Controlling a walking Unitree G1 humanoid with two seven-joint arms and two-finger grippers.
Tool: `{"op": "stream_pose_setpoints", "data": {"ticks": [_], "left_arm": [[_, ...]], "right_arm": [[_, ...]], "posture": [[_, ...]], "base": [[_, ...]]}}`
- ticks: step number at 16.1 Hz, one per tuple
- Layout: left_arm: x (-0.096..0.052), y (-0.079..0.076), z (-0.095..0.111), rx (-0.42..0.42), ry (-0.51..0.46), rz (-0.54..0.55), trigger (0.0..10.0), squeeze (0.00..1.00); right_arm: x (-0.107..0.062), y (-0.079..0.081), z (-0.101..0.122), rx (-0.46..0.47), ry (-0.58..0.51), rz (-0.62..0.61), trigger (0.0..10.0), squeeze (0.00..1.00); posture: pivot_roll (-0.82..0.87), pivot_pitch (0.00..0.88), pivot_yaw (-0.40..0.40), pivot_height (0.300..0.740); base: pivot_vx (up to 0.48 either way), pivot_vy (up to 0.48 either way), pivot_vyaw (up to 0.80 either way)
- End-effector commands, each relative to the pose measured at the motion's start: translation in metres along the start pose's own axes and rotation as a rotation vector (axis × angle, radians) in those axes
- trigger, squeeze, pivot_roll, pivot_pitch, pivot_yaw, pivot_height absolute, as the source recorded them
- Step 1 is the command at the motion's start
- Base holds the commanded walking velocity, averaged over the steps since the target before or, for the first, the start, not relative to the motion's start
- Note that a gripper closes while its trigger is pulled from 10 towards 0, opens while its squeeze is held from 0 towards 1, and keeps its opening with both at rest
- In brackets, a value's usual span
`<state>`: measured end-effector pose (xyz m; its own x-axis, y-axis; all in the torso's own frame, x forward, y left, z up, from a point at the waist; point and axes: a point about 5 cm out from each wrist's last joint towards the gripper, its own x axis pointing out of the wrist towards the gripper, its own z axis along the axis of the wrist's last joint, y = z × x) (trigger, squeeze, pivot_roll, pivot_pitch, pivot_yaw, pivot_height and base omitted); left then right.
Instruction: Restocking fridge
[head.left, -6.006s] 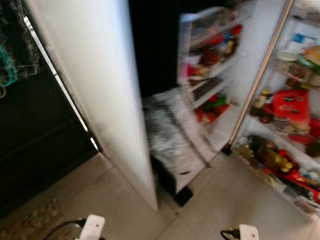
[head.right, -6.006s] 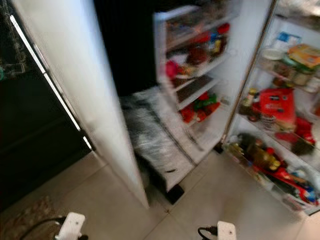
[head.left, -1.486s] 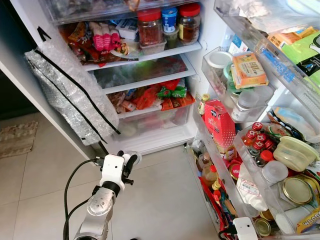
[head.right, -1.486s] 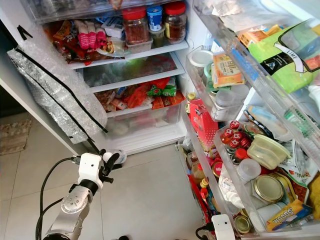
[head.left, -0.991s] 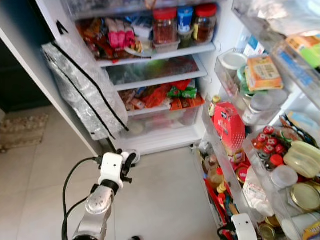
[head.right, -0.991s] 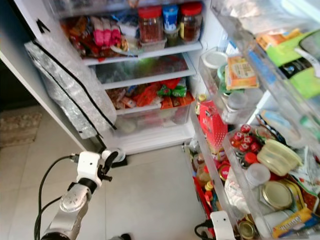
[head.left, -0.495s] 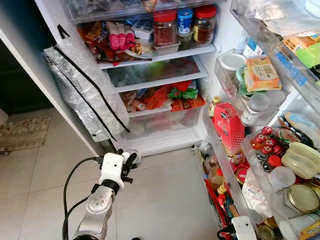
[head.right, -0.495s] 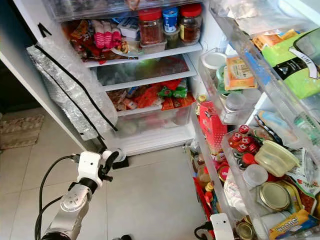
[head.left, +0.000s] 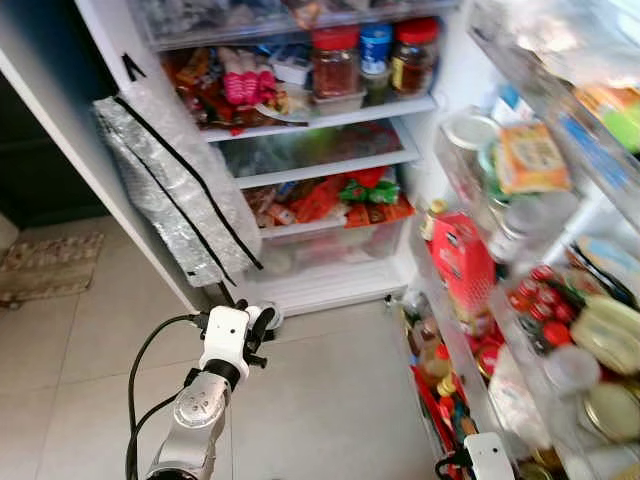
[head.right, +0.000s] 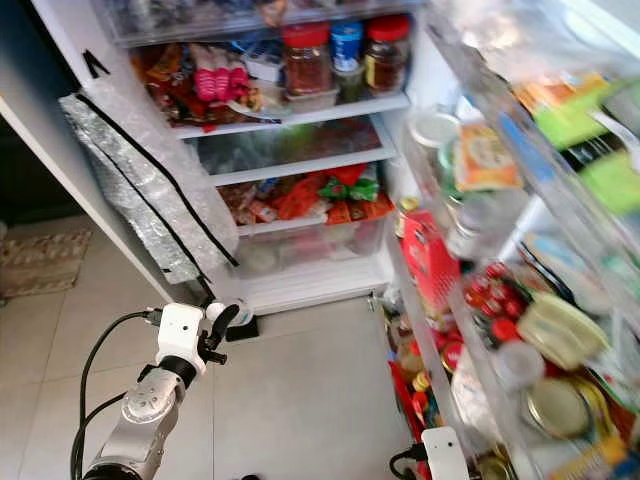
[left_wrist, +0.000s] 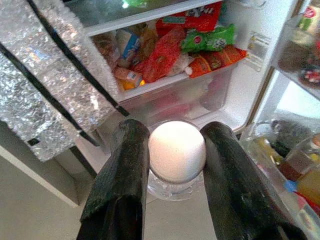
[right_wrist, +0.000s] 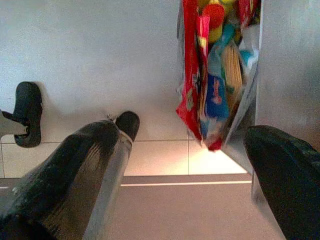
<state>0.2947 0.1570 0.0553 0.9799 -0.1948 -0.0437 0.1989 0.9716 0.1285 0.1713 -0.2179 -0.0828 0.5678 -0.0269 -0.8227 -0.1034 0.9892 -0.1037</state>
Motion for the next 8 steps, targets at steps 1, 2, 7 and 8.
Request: {"op": "stream_pose_setpoints", "data": {"ticks": [1, 2, 7, 8], "left_arm": [[-0.0015, 0.0011, -0.0020, -0.007, 0.014, -0.001, 10.0, 0.00], [-0.0015, 0.0011, -0.0020, -0.006, 0.015, -0.002, 10.0, 0.00], [-0.0005, -0.0001, -0.0016, -0.010, 0.015, -0.003, 10.0, 0.00], [-0.0006, 0.0001, -0.0017, -0.010, 0.015, -0.003, 10.0, 0.00]], "right_arm": [[-0.0010, 0.0032, -0.0084, 0.018, 0.031, 0.011, 10.0, 0.00], [-0.0011, 0.0031, -0.0085, 0.017, 0.032, 0.012, 10.0, 0.00], [-0.0011, 0.0014, -0.0077, 0.007, 0.030, 0.000, 10.0, 0.00], [-0.0011, 0.0014, -0.0076, 0.006, 0.030, 0.000, 10.0, 0.00]], "posture": [[-0.01, 0.178, 0.016, 0.740], [-0.01, 0.178, 0.016, 0.740], [-0.01, 0.176, 0.012, 0.740], [-0.01, 0.176, 0.012, 0.740]], "base": [[0.270, 0.000, 0.00], [0.270, 0.000, 0.00], [0.272, 0.000, 0.00], [0.277, 0.000, 0.00]]}}
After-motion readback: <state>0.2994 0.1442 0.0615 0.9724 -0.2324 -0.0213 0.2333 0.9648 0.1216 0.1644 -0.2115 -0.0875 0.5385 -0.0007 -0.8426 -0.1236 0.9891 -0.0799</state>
